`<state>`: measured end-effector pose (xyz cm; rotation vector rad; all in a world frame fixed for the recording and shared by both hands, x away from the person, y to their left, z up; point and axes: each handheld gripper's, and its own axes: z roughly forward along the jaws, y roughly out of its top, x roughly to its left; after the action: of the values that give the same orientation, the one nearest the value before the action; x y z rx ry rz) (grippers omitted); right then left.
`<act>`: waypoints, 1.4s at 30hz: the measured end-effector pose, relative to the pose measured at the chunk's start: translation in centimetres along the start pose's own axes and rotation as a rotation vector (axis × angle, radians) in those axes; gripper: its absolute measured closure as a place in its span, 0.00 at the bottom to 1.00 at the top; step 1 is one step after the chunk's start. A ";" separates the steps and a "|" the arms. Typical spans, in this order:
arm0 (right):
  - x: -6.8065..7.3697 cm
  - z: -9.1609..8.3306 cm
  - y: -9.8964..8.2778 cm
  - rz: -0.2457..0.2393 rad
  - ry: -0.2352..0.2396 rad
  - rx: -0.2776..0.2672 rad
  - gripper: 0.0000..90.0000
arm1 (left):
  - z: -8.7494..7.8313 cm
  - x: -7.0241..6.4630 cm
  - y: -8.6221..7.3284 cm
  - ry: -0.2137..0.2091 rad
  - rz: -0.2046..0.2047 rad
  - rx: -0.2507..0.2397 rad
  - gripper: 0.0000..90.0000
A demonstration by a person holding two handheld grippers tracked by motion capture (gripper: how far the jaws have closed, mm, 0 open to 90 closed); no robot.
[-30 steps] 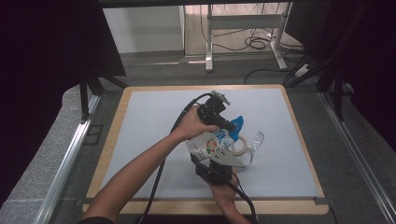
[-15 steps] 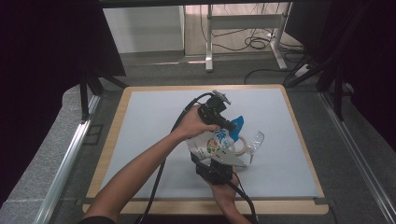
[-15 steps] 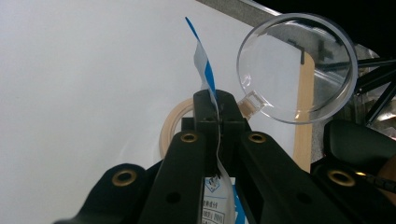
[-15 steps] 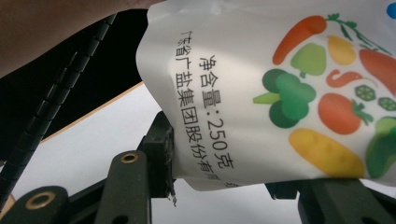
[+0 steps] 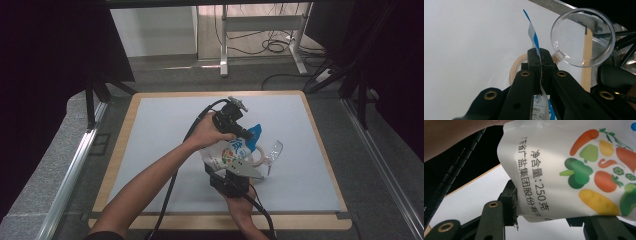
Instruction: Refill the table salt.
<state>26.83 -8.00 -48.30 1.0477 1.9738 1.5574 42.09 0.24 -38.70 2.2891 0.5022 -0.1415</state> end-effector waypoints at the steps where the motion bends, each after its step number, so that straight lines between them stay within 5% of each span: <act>1: 0.0 0.0 0.0 0.000 0.001 0.001 0.59 | 0.0 0.0 0.0 0.000 0.000 0.000 1.00; 42: -0.1 -0.1 0.1 0.007 -0.001 -0.008 0.60 | 0.2 0.0 0.2 -0.003 0.001 0.006 1.00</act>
<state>26.82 -8.13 -48.15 1.0534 1.9634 1.5673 42.23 -0.01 -38.67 2.2948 0.4997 -0.1458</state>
